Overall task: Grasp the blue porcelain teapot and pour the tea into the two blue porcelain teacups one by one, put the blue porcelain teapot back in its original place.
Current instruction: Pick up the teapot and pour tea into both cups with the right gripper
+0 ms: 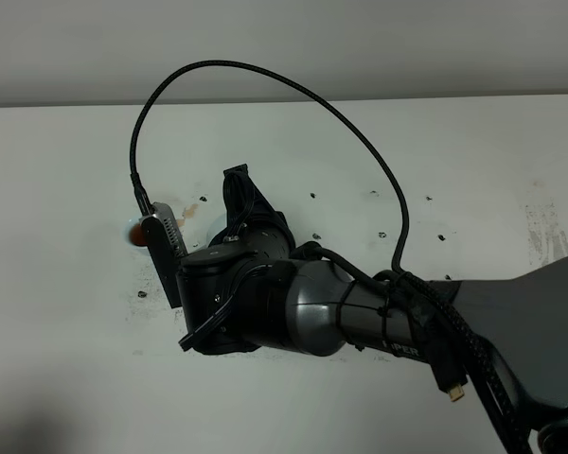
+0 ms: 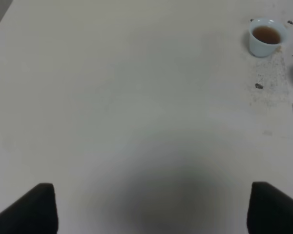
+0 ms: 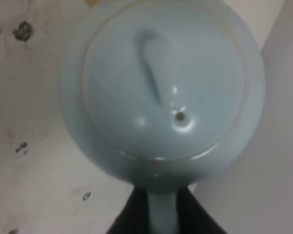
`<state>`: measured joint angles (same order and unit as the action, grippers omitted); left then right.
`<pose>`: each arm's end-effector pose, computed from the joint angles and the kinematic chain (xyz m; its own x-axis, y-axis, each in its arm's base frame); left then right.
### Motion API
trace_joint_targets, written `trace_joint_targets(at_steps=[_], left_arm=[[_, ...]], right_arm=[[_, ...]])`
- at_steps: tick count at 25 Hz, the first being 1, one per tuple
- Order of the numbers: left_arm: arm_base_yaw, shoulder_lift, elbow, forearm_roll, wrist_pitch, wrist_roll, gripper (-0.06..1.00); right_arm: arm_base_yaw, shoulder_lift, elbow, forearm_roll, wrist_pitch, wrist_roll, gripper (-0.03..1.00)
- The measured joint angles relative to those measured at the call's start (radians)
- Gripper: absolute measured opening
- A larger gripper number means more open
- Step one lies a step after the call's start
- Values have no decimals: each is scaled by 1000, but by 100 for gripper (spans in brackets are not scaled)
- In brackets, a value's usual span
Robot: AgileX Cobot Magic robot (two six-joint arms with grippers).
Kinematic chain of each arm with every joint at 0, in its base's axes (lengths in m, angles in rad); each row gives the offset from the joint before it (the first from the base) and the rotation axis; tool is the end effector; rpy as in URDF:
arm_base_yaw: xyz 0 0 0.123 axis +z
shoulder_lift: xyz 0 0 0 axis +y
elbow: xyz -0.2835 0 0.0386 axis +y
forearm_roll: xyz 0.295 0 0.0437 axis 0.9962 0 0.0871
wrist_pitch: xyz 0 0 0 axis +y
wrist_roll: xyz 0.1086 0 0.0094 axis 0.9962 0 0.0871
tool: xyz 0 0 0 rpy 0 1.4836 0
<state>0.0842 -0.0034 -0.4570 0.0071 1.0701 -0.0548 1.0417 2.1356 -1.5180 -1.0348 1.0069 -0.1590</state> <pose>0.0554 0.0054 0.2764 -0.4920 -0.0931 -0.8656 -0.1149 0.9925 -0.0414 0.3089 0.3714 0.1366 0.0641 -0.9495 0.3071 -0.6586 -0.2714 -0.7019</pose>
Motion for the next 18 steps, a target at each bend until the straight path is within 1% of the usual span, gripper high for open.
trace_joint_targets(at_steps=[18], left_arm=[[0, 0, 0, 0, 0, 0, 75]], right_arm=[[0, 0, 0, -7, 11, 9, 4]])
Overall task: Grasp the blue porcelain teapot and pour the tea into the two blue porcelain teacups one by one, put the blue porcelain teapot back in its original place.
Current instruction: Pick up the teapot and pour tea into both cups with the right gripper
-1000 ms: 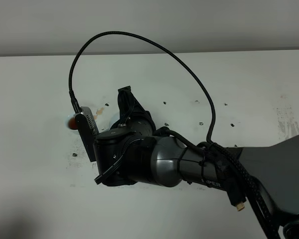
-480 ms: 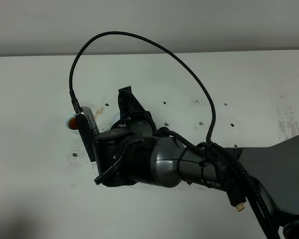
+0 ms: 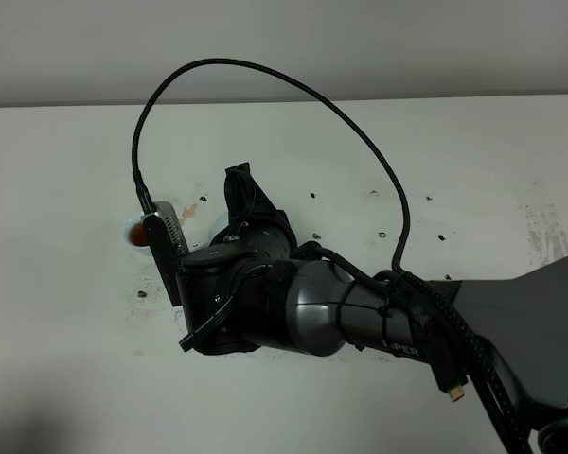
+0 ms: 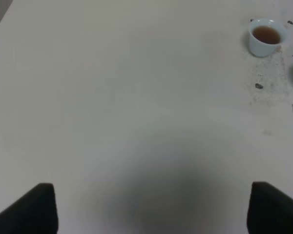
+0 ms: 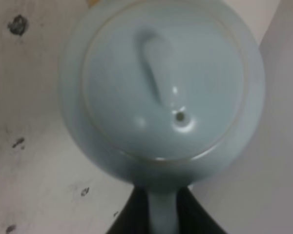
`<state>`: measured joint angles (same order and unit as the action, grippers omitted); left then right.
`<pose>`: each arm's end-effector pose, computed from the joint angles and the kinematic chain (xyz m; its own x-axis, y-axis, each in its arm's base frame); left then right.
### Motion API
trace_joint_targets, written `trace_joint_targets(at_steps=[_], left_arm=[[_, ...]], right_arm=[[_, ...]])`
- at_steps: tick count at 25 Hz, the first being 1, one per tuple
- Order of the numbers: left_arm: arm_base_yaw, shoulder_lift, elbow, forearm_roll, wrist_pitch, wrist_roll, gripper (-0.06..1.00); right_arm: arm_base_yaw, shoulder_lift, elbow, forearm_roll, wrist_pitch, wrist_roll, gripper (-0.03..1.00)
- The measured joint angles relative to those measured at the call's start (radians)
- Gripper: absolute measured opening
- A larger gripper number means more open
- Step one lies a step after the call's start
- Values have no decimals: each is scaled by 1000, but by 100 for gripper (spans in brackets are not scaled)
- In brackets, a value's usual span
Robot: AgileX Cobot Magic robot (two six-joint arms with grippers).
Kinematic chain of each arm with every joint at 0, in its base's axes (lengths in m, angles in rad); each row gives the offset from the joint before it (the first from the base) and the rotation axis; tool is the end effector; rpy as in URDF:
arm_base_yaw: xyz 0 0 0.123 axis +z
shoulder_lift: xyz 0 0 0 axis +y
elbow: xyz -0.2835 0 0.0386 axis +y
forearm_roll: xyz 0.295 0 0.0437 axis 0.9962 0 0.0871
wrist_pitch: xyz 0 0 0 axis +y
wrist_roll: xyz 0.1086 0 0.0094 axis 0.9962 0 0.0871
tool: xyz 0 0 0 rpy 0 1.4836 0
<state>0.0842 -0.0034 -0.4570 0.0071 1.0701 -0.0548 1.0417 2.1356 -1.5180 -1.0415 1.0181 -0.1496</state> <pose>0.0554 0.0054 0.2764 -0.4920 -0.0931 -0.8656 -0.1149 0.9925 -0.0414 0.3093 0.3702 0.1373 0.0513 -0.9492 0.3106 -0.6560 -0.2665 -0.7062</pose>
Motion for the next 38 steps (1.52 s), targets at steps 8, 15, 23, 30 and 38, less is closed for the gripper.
trace_joint_targets(at_steps=[8, 15, 23, 30, 38], left_arm=[[0, 0, 0, 0, 0, 0, 75], [0, 0, 0, 0, 0, 0, 75], [0, 0, 0, 0, 0, 0, 75], [0, 0, 0, 0, 0, 0, 75], [0, 0, 0, -2, 0, 0, 75]], right_arm=[[0, 0, 0, 0, 0, 0, 4], [0, 0, 0, 0, 1, 0, 4], [0, 0, 0, 0, 1, 7, 4], [0, 0, 0, 0, 1, 8, 4], [0, 0, 0, 0, 1, 8, 4]])
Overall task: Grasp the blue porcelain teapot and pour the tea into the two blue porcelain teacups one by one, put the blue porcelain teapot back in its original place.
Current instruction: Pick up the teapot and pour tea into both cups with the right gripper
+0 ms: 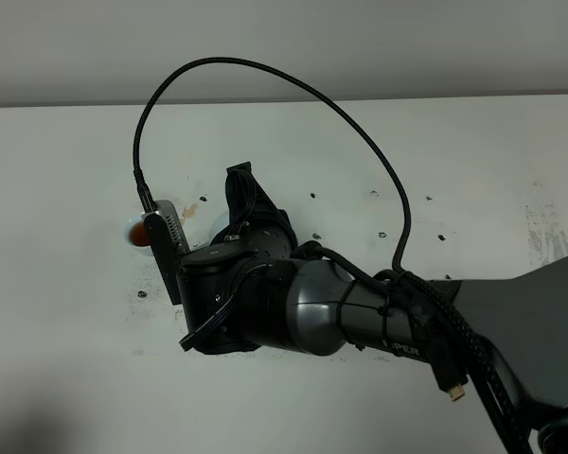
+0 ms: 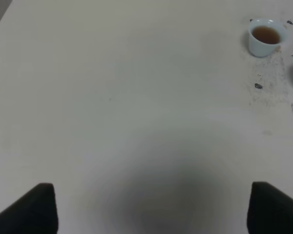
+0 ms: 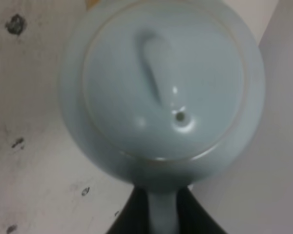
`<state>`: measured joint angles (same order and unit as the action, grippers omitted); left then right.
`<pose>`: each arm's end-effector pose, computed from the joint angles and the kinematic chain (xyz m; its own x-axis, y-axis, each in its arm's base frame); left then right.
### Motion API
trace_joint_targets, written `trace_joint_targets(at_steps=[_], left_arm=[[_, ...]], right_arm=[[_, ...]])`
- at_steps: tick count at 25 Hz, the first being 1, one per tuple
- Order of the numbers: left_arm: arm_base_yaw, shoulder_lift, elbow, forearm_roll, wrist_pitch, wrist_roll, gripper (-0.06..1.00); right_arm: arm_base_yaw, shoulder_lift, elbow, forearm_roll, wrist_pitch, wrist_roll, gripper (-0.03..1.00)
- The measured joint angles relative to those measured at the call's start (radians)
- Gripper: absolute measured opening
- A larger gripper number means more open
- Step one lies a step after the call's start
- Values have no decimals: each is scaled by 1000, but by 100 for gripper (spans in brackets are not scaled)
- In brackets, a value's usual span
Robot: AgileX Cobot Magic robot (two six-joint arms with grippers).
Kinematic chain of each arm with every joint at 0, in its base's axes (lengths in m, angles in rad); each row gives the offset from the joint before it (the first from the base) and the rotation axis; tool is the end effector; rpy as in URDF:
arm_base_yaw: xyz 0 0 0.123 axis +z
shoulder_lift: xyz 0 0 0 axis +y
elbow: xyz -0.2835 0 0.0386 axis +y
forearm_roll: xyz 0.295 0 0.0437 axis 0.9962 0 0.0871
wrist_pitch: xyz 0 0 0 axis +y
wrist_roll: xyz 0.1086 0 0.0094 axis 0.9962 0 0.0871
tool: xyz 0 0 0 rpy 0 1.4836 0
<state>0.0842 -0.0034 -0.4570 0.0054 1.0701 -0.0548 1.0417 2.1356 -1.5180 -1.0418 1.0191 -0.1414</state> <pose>0.0554 0.0052 0.2764 -0.4920 -0.0939 -0.8655 -0.1140 0.9926 -0.0429 0.3093 0.3701 0.1373 0.0452 -0.9511 0.3056 -0.6563 -0.2589 -0.7087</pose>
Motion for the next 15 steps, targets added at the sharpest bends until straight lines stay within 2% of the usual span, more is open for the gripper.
trace_joint_targets(at_steps=[10, 15], left_arm=[[0, 0, 0, -5, 0, 0, 75], [0, 0, 0, -5, 0, 0, 75]], right_arm=[[0, 0, 0, 5, -1, 0, 4], [-1, 0, 0, 84, -30, 4, 4]])
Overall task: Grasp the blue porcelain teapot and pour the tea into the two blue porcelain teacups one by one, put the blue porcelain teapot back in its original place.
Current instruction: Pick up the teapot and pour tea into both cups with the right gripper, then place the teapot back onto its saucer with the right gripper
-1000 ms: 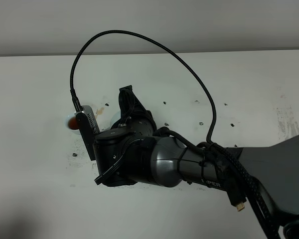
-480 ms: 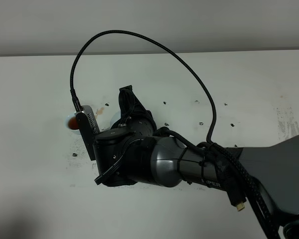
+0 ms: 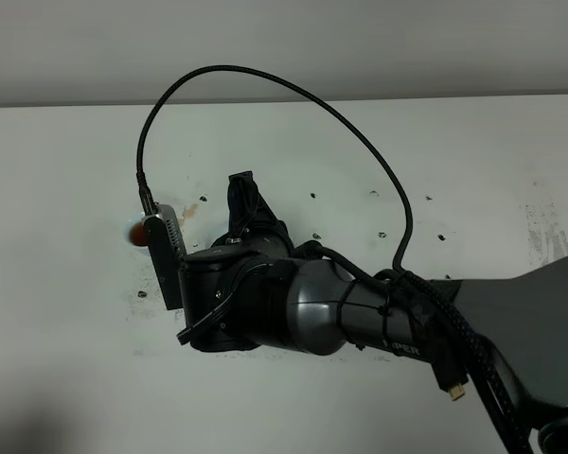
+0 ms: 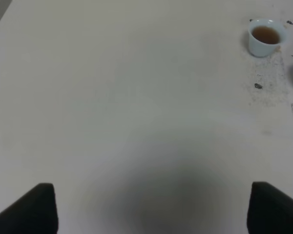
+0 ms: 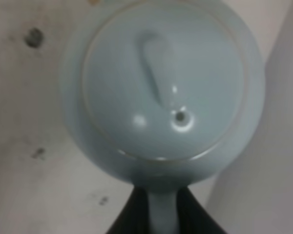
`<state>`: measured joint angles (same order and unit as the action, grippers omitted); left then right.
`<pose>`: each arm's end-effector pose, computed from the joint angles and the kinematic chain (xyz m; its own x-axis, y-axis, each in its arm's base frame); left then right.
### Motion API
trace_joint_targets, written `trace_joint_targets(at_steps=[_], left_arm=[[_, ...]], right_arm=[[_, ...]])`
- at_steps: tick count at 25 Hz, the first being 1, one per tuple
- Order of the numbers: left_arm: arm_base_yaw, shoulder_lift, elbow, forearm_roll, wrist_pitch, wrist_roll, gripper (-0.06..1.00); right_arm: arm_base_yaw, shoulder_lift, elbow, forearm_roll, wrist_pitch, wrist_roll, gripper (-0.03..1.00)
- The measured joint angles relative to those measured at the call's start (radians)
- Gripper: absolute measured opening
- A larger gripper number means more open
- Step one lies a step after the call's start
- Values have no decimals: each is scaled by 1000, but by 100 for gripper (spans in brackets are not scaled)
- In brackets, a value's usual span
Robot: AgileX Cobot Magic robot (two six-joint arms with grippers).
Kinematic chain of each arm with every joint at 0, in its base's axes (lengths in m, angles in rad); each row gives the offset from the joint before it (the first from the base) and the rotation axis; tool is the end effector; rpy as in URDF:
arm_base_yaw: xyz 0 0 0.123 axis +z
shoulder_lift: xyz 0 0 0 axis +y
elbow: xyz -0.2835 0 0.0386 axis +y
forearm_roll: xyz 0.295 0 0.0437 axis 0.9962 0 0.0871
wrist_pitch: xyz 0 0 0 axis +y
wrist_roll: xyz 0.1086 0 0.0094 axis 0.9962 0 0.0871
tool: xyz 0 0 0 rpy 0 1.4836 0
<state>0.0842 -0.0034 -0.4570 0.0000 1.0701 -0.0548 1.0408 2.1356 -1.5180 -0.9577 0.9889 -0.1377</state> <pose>0.0555 0.0047 0.2764 -0.4919 -0.0965 -0.8653 -0.1112 0.9927 -0.0475 0.3046 0.3724 0.1311 0.0400 -0.9686 0.2452 -0.7068 -0.2010 -0.6783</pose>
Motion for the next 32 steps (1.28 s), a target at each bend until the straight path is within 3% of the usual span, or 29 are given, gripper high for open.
trace_joint_targets(at_steps=[7, 16, 19, 22, 24, 28, 32], left_arm=[[0, 0, 0, 0, 0, 0, 75], [0, 0, 0, 0, 0, 0, 75], [0, 0, 0, 0, 0, 0, 75], [0, 0, 0, 0, 0, 0, 75], [0, 0, 0, 0, 0, 0, 75], [0, 0, 0, 0, 0, 0, 75], [0, 0, 0, 0, 0, 0, 75]], right_arm=[[-24, 0, 0, 48, -71, 35, 4], [-86, -39, 0, 55, -68, 53, 4], [-126, -82, 0, 115, -84, 56, 4], [-185, -136, 0, 255, -114, 56, 4], [-232, -165, 0, 400, -137, 49, 4], [-322, -184, 0, 679, -152, -36, 4], [-364, -169, 1, 865, -167, -130, 4]])
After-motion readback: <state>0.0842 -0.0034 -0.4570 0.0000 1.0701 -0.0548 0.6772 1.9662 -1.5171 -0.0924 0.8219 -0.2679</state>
